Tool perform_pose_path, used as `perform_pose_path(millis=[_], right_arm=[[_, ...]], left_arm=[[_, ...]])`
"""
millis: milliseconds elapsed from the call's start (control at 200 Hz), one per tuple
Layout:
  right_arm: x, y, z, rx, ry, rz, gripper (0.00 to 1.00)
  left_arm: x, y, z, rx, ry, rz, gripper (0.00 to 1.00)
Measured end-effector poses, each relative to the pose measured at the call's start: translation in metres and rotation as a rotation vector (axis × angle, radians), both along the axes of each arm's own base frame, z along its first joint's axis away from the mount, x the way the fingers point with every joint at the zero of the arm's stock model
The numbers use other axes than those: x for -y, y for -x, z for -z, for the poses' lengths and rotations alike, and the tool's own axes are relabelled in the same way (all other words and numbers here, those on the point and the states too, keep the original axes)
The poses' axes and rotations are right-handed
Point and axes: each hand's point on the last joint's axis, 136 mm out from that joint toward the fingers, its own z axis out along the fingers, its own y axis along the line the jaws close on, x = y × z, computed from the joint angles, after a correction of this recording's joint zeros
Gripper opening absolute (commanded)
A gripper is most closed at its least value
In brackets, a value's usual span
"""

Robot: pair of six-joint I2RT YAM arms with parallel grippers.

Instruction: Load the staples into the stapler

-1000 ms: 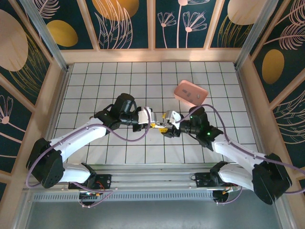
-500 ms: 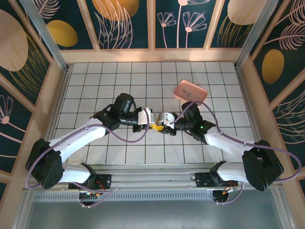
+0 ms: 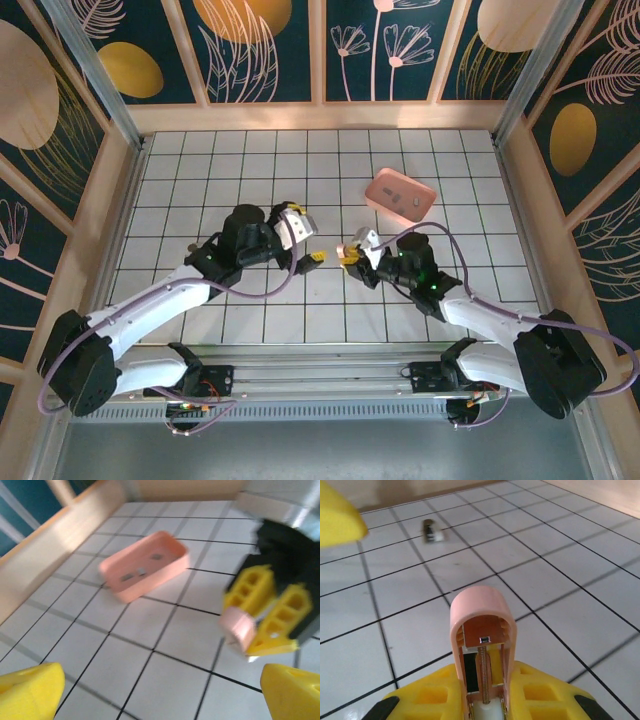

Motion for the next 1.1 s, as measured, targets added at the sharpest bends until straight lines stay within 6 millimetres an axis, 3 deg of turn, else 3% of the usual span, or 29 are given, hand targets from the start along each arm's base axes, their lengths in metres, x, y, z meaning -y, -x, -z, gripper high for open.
perform_pose_path(millis=[265,491,656,891,1096], right_arm=[[0.004,-0.035,0.008,-0.229,-0.113,0.36,0.17],[-0.015,-0.079,0.022,-0.426,-0.125,0.661,0.17],[-0.027,-0.094,0.045,-0.514,-0.073,0.828,0.17],[-0.028,-0.108,0.088,-0.579,0.029,0.965,0.19],[-0.03,-0.111,0.099,-0.586,0.075,0.997,0.2]], left_arm=[[-0.067,-0.038,0.02,-0.1,0.139,-0.487,0.99],[-0.141,-0.053,0.037,-0.224,0.351,-0.867,0.99],[-0.166,-0.054,0.048,-0.28,0.418,-1.025,0.99],[-0.187,-0.054,0.062,-0.35,0.447,-1.148,0.99],[-0.196,-0.053,0.075,-0.4,0.441,-1.206,0.99]])
